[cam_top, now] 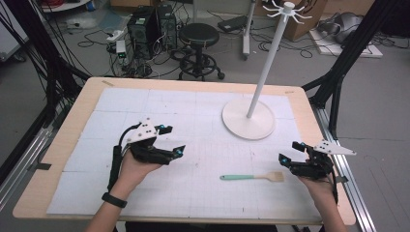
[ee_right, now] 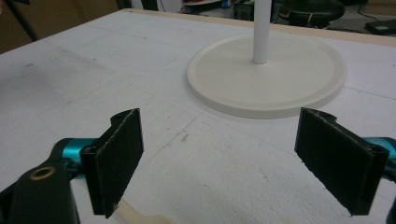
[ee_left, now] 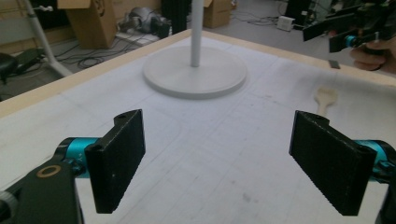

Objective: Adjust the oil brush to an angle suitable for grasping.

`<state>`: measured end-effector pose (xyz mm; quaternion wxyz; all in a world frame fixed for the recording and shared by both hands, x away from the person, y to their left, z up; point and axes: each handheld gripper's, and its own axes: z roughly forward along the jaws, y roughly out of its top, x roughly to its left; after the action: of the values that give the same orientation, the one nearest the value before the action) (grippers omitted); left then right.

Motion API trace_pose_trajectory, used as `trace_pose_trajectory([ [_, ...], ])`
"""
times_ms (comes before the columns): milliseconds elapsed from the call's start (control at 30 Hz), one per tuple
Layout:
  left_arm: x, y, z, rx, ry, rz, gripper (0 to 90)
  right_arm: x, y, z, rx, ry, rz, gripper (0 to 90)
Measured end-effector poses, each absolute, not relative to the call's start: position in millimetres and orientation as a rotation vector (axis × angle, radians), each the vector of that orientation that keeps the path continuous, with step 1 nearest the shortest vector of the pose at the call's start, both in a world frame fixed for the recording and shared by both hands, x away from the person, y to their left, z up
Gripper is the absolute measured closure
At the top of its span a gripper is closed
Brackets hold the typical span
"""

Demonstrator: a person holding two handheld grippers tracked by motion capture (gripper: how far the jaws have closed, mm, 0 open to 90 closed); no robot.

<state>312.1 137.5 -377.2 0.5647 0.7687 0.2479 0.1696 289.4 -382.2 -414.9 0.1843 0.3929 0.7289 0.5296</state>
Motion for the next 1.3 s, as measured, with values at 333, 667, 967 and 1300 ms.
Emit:
trace_pose_trajectory([
  [333,306.6,196.1,-393.7,1.748,0.701,0.472,17.2,290.6,-379.7,-416.7,1.112,2.077,1.481,14.3],
  [667,305.0,245.1,-404.4,1.691,0.775,0.544,17.1,290.5,-380.9,-417.2,1.125,2.078,1.475,14.3],
  [967,299.5,264.8,-402.0,1.615,0.814,0.557,16.4,291.6,-380.7,-418.0,1.11,2.088,1.478,14.3],
  [1300,299.4,262.8,-401.9,1.627,0.808,0.562,16.4,292.2,-381.7,-417.8,1.094,2.089,1.477,14.3],
])
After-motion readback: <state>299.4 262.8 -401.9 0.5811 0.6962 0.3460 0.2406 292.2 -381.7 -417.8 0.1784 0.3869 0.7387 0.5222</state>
